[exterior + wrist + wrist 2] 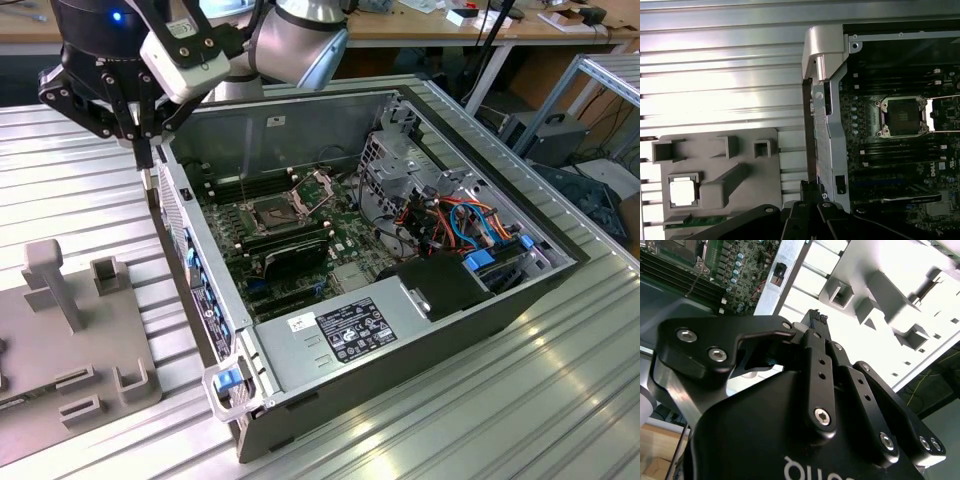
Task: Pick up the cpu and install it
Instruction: 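Reach for the cpu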
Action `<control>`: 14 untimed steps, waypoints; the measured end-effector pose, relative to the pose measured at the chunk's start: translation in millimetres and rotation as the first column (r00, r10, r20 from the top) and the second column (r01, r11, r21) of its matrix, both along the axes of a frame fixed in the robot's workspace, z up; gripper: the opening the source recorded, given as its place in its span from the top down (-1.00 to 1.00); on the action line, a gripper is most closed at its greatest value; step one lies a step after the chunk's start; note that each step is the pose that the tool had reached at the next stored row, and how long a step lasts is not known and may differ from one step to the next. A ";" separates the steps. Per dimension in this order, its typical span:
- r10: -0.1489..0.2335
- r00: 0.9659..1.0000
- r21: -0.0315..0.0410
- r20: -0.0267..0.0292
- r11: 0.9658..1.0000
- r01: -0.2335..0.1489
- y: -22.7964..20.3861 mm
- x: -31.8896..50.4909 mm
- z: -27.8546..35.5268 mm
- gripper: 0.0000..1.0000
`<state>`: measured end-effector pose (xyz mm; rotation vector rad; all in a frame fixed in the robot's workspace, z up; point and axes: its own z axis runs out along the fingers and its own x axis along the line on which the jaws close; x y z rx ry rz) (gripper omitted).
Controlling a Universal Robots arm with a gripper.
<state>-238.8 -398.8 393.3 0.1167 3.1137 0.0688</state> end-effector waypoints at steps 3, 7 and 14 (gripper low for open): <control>0.000 1.000 0.000 0.000 1.000 0.000 0.0 -2.9 0.0 0.79; 0.000 1.000 0.000 0.000 1.000 0.000 0.0 -6.0 0.0 0.79; 0.000 1.000 0.000 0.000 1.000 0.000 0.0 -12.9 0.0 0.79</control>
